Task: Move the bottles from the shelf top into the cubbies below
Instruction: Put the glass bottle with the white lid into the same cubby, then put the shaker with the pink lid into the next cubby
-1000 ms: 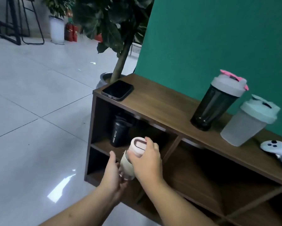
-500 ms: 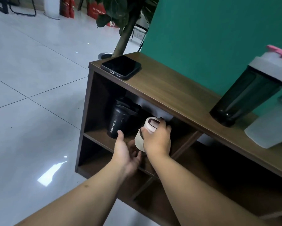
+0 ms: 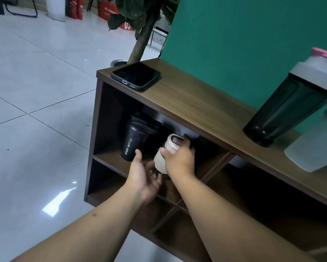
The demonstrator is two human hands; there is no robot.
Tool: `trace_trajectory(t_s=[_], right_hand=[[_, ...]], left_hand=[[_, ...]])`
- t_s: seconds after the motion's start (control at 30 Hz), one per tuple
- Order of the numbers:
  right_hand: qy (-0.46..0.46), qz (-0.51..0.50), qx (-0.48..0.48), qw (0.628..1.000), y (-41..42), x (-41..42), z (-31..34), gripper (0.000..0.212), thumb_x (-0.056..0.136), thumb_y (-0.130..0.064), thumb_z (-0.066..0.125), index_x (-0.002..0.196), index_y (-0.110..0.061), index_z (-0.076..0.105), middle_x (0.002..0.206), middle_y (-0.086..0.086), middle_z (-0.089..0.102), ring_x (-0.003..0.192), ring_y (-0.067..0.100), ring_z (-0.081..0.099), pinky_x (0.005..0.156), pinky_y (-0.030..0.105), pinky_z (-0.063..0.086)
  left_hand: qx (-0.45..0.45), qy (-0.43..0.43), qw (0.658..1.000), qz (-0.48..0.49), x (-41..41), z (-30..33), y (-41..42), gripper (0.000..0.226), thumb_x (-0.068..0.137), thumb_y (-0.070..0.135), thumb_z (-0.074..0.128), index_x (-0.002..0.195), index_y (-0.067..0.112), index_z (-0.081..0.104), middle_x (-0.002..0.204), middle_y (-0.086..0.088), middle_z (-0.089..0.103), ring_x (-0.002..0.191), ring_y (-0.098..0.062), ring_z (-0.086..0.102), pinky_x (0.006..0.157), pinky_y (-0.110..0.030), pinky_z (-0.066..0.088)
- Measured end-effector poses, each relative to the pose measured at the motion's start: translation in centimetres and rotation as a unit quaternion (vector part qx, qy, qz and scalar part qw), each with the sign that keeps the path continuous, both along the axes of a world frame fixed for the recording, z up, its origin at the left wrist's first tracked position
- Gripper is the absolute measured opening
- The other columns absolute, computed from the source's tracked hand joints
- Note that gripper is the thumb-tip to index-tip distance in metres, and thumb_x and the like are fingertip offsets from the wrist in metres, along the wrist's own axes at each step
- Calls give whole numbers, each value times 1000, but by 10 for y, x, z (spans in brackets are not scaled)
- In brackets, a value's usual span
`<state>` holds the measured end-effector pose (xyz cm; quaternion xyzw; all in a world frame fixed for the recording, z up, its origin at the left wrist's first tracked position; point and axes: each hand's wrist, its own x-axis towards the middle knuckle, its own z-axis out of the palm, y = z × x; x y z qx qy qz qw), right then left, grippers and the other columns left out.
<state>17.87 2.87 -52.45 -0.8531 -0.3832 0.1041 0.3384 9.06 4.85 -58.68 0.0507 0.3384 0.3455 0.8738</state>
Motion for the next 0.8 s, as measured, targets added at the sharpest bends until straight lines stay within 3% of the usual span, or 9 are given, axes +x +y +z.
trace_trajectory(t_s=[0.07, 0.13, 0.2, 0.27, 0.37, 0.43, 0.5, 0.63, 0.8], right_hand=[[10, 10, -12, 1000, -8, -7, 2, 88, 84, -37, 80, 154, -21, 29, 148, 16, 37, 127, 39, 54, 101, 46, 51], [-4, 26, -22, 999, -23, -21, 6, 90, 85, -38, 77, 156, -27, 24, 156, 13, 26, 134, 36, 48, 104, 48, 50], [-26, 48, -27, 998, -45, -35, 18, 83, 86, -37, 74, 154, -31, 27, 161, 9, 20, 139, 33, 44, 107, 46, 49], [-22, 78, -16, 997, -71, -44, 42, 69, 89, -33, 71, 150, -30, 39, 155, 1, 32, 132, 24, 51, 104, 37, 50], [-25, 116, 34, 992, -114, -46, 92, 41, 88, -29, 70, 129, -32, 63, 131, -9, 57, 110, 9, 63, 96, 31, 54], [-43, 111, 105, 987, -141, -35, 133, 24, 86, -27, 72, 108, -35, 69, 114, -13, 65, 97, 5, 67, 89, 34, 58], [-89, 76, 163, 980, -160, -17, 173, 21, 85, -26, 73, 104, -34, 69, 106, -11, 66, 95, 7, 66, 87, 35, 57], [-196, -21, 169, 966, -168, 36, 247, 43, 83, -27, 75, 124, -24, 64, 122, 3, 62, 117, 24, 55, 99, 35, 44], [-214, -43, 80, 973, -130, 94, 305, 90, 71, -45, 79, 150, -21, 41, 143, 8, 50, 140, 31, 38, 114, 39, 34]], left_hand=[[32, 22, 999, -21, -4, 9, -7, 74, 96, 68, 50, 131, 5, 68, 107, -8, 78, 112, -20, 69, 89, -32, 54], [55, 45, 996, -47, -10, 22, -19, 55, 100, 59, 49, 113, 11, 73, 75, -3, 78, 81, -20, 69, 68, -32, 53], [74, 63, 994, -56, -20, 38, -36, 45, 100, 53, 53, 99, 13, 74, 69, -4, 76, 79, -24, 68, 72, -36, 52], [95, 69, 991, -68, -29, 56, -55, 43, 97, 51, 58, 94, 12, 77, 75, -6, 79, 80, -25, 70, 80, -37, 49], [121, 35, 988, -86, -36, 93, -84, 49, 100, 52, 54, 106, 9, 78, 90, -12, 82, 78, -26, 77, 71, -39, 58], [135, 12, 986, -102, -34, 125, -108, 53, 100, 54, 53, 119, 8, 72, 113, -19, 79, 98, -32, 78, 81, -46, 62], [154, 13, 980, -122, -28, 157, -125, 56, 99, 57, 53, 127, 11, 68, 135, -22, 68, 127, -39, 63, 103, -57, 52], [195, 26, 971, -139, -7, 220, -142, 54, 100, 55, 52, 138, 17, 63, 151, -19, 53, 139, -42, 49, 111, -60, 45], [218, 27, 967, -128, 25, 271, -117, 59, 97, 58, 55, 146, 24, 57, 170, -14, 31, 146, -47, 39, 110, -62, 45]])
